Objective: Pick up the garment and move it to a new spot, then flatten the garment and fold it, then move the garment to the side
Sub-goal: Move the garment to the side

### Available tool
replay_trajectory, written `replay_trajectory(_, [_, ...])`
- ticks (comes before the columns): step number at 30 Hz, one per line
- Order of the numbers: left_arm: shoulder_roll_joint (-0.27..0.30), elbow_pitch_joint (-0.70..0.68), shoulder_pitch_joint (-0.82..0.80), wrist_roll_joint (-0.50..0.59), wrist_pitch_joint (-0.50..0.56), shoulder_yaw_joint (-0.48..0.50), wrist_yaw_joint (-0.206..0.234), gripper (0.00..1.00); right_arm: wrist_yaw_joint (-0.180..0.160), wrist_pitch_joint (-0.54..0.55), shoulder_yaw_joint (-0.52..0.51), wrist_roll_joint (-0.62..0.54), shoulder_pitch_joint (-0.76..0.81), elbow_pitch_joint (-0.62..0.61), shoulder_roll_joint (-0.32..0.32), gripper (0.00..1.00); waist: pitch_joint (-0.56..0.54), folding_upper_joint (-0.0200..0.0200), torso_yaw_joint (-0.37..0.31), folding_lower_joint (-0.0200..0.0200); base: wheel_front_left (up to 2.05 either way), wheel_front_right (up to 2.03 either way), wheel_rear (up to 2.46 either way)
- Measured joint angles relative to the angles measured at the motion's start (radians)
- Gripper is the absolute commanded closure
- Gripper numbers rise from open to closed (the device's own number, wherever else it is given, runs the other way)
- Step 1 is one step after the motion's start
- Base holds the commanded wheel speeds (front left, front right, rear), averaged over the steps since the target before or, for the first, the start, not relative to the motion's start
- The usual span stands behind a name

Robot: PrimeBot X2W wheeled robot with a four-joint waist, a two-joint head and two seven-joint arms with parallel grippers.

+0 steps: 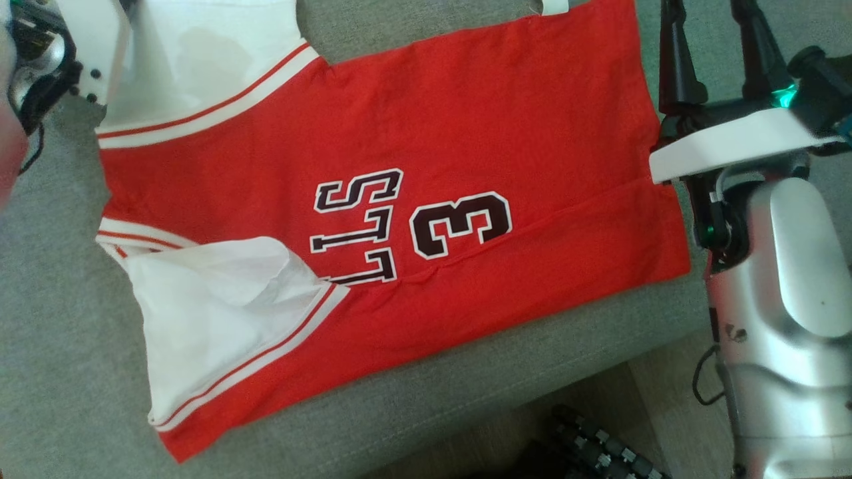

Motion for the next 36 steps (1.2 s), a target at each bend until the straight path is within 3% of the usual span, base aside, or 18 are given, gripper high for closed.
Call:
replay_trajectory(1, [0.0,-0.007,-0.002,-0.021,0.014,-0.01,0.0,0.55,0.0,0.0,-0.002,0.0,0.0,0.003,0.0,0.0,0.0,0.0,0.001,0.0,0.0,0.0,0.0])
replay_trajectory(2, [0.0,-0.015,-0.007,-0.041,0.028,-0.024,0.0,1.0,0.0,-0.001,-0.004,0.0,0.0,0.007,0.0,0.0,-0.001,0.0,0.003,0.0,0.0,0.0,0.0])
replay_trajectory(10, [-0.001,-0.067,-0.005,-0.154,0.043,-0.09,-0.002,1.0,0.0,-0.002,-0.036,-0.005,-0.016,0.049,0.0,0.0,-0.026,0.0,0.03,0.0,0.0,0.0,0.0])
replay_trajectory(17, [-0.038,-0.041,-0.006,-0.157,-0.184,-0.076,-0.002,1.0,0.0,0.002,-0.071,-0.026,-0.024,0.096,0.0,0.0,-0.071,0.0,0.073,0.0,0.0,0.0,0.0])
replay_trajectory(25, [-0.111,-0.091,0.008,-0.137,-0.374,-0.059,0.0,1.0,0.0,0.128,-0.164,-0.055,-0.049,0.255,-0.011,0.0,-0.125,0.0,0.158,-0.0001,0.0,0.0,0.0])
replay_trajectory(36, [-0.101,-0.221,0.074,-0.112,-0.415,-0.09,0.026,1.0,0.0,0.232,-0.252,-0.144,-0.184,0.514,-0.107,0.0,-0.132,0.0,0.237,-0.0001,0.0,0.0,0.0])
